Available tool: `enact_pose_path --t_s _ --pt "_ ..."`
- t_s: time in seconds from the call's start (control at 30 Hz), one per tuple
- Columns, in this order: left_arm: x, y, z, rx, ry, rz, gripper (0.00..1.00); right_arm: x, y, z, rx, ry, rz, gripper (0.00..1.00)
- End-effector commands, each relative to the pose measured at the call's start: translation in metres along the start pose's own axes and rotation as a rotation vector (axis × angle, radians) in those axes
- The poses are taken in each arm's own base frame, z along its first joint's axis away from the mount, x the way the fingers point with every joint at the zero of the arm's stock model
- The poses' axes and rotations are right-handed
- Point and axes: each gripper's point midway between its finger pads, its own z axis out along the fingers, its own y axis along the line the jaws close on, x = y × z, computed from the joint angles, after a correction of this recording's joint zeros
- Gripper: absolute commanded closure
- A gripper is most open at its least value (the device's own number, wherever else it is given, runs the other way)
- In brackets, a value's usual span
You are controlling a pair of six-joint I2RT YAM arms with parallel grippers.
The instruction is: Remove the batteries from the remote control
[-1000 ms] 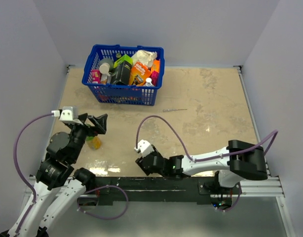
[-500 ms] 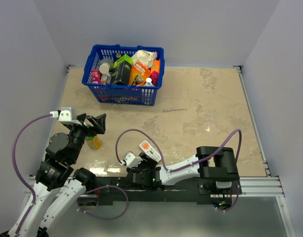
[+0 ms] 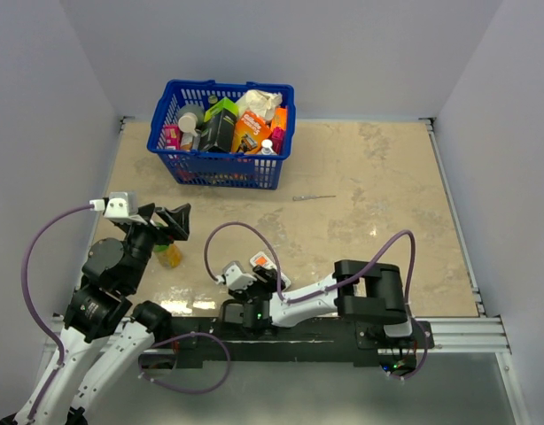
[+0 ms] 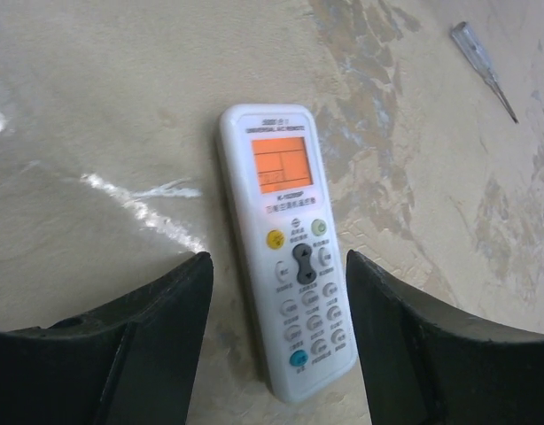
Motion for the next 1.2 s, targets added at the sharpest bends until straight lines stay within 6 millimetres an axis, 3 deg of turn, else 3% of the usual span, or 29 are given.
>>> enact_pose_path --t_s 0.0,0.17,0.33,0.53,0.7,0.73,0.9,1.17 --pt "-0.003 0.0 0.002 -0.001 -0.015 -0.013 0.02 0.044 -0.007 0.013 -0.033 0.16 -0.008 0.35" --pt "-0.004 0.001 0.0 -0.005 -0.022 -0.017 0.02 0.046 -0.014 0.019 -0.091 0.198 0.084 0.43" --pt "-0.004 0.001 0.001 -0.008 -0.023 -0.02 0.02 0.032 -0.014 0.018 -0.216 0.194 0.222 0.58" --pt "-0.002 0.001 0.002 -0.01 -0.016 -0.017 0.02 0.006 -0.016 0.014 -0.375 0.178 0.413 0.63" --pt "0.0 0.001 0.003 -0.009 -0.01 -0.015 0.02 0.0 -0.039 0.029 -0.448 0.169 0.596 0.64" --pt "0.0 0.001 0.003 -0.011 -0.009 -0.015 0.02 0.008 -0.038 0.028 -0.485 0.19 0.62 0.65" --pt "0.0 0.001 0.004 -0.011 -0.006 -0.014 0.02 0.0 -0.064 0.036 -0.544 0.145 0.789 0.7" --pt "0.003 0.0 0.007 -0.013 0.007 -0.011 0.02 0.027 -0.094 0.053 -0.566 0.172 0.98 0.71"
